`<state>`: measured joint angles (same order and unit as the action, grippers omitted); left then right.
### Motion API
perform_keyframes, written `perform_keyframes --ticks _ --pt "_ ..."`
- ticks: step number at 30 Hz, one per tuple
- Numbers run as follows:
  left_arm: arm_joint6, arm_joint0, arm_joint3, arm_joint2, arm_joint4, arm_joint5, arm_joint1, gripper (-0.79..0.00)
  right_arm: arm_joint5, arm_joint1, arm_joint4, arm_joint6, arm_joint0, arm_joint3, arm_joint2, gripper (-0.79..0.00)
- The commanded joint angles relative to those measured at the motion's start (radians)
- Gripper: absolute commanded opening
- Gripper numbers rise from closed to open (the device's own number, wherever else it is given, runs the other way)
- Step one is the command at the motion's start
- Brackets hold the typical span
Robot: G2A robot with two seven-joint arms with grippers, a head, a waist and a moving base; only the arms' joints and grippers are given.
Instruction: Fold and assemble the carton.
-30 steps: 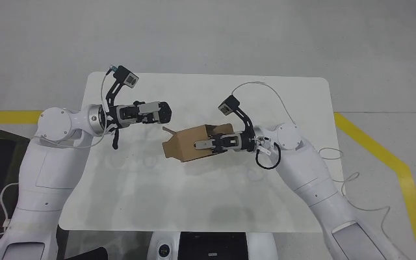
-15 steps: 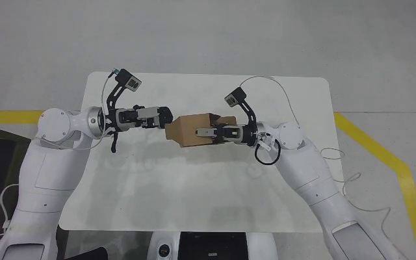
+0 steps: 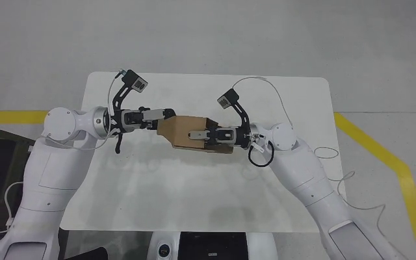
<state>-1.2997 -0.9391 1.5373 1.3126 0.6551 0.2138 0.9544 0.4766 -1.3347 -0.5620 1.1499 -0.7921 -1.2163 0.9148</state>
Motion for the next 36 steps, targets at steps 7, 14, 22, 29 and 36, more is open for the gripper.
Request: perform_keyframes --ticks 7,14,22,29,36 --pt "0.0 0.003 0.003 0.001 0.0 0.002 0.0 0.0 0.001 -0.002 0.001 0.001 0.001 0.004 0.003 -0.785" --pt "0.003 0.003 0.006 0.01 -0.034 0.017 -0.002 0.0 0.001 0.0 0.006 0.0 -0.002 0.014 0.018 -0.785" --pt "0.031 0.009 -0.001 0.063 -0.215 0.077 -0.019 0.0 -0.016 0.017 0.072 -0.01 -0.011 0.022 0.067 -0.785" --pt "0.002 0.022 0.046 0.051 -0.372 0.091 -0.029 0.0 -0.048 0.024 0.125 -0.033 -0.029 -0.007 0.074 -0.785" --pt "0.011 0.039 0.079 0.021 -0.509 0.084 -0.035 0.0 -0.062 0.024 0.15 -0.041 -0.029 -0.02 0.064 -0.785"
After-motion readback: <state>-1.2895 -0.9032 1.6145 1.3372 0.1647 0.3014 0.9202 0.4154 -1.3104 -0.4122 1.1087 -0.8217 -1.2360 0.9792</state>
